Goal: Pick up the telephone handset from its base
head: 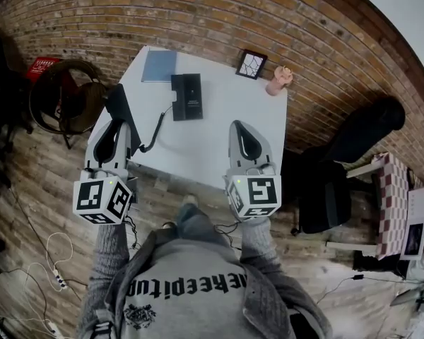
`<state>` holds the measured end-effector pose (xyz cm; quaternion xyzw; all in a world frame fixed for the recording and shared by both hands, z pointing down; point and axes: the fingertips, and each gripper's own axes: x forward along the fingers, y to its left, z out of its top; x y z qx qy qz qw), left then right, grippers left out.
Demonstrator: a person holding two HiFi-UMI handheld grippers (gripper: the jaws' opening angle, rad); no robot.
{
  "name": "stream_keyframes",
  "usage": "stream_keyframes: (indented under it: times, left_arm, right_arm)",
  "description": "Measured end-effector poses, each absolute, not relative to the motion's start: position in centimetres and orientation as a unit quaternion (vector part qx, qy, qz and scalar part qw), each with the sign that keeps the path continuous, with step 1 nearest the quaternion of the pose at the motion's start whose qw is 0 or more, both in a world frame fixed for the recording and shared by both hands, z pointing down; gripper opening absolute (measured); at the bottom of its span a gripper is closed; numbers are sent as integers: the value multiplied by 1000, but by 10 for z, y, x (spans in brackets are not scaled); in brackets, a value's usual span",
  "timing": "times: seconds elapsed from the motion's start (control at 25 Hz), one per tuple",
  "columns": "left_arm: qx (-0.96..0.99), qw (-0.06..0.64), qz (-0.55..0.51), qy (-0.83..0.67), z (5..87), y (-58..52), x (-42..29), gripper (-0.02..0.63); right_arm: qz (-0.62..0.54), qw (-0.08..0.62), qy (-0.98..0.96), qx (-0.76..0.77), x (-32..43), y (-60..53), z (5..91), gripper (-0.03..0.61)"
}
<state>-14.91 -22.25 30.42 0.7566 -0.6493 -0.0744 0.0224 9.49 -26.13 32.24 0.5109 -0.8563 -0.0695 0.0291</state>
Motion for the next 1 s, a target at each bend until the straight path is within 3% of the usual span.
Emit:
stream_keyframes:
  times: [1.0]
  left_arm:
    - [759, 6, -86, -646, 298, -203, -150, 66]
  right_arm:
    - [-81, 25, -847, 524, 98, -243, 317, 5]
